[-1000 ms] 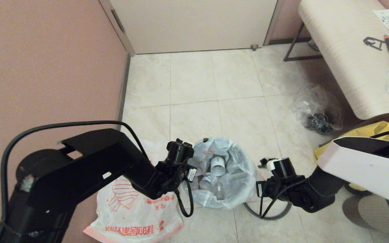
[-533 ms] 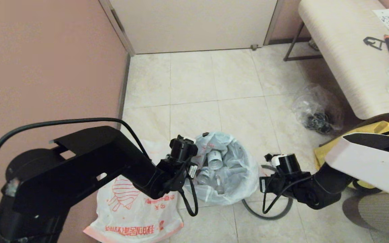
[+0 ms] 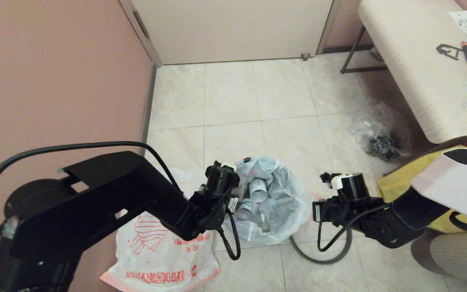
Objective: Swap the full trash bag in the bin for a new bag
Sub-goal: Place the trash bag on the floor
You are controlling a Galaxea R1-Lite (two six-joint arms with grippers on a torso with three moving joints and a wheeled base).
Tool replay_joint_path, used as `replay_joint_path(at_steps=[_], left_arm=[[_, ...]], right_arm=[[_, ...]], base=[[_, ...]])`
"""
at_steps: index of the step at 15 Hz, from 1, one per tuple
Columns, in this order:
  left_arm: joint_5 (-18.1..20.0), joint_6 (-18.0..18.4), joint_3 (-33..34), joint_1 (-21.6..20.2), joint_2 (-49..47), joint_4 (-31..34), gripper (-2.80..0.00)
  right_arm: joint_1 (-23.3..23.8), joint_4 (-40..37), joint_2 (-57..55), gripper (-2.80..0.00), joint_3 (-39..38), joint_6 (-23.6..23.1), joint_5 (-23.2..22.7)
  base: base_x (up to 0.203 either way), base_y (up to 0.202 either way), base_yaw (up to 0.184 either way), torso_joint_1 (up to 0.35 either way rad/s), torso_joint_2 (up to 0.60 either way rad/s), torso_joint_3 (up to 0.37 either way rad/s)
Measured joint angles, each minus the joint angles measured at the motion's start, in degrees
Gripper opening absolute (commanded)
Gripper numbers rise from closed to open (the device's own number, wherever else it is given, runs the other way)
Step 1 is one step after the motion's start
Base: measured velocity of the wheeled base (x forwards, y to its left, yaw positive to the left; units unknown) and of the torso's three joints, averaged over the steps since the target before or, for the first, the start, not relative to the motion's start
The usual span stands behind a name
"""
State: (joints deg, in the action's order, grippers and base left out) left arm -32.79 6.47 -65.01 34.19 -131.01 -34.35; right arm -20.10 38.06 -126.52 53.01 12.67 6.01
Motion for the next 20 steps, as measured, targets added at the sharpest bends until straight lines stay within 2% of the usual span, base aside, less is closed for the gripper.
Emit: replay_joint_path(at_steps=[4, 8, 15, 20], left_arm=[[0.0, -0.3, 0.5, 1.4, -1.2, -1.8, -2.80], [0.5, -0.6, 1.2, 1.3, -2.6, -5.0, -2.80], [0.8, -0.4, -1.8, 0.8, -6.4, -5.6, -2.80], [1.3, -0.5, -2.2, 0.7, -7.3, -5.6, -2.80]], right_arm=[[-2.2, 0.0, 5.3, -2.80, -2.9, 2.0, -1.1], [-5.3, -0.3, 9.0, -2.80, -2.6, 2.6, -0.9], [-6.7, 0.0, 11.6, -2.80, -2.5, 2.9, -1.3], [-8.4, -0.2, 17.3, -2.80, -2.4, 2.8, -6.4]], base=[[0.000, 0.000, 0.000, 0.000, 0.00, 0.000], [0.000, 0.000, 0.000, 0.000, 0.00, 0.000], [0.000, 0.000, 0.000, 0.000, 0.00, 0.000], [0.000, 0.000, 0.000, 0.000, 0.00, 0.000]])
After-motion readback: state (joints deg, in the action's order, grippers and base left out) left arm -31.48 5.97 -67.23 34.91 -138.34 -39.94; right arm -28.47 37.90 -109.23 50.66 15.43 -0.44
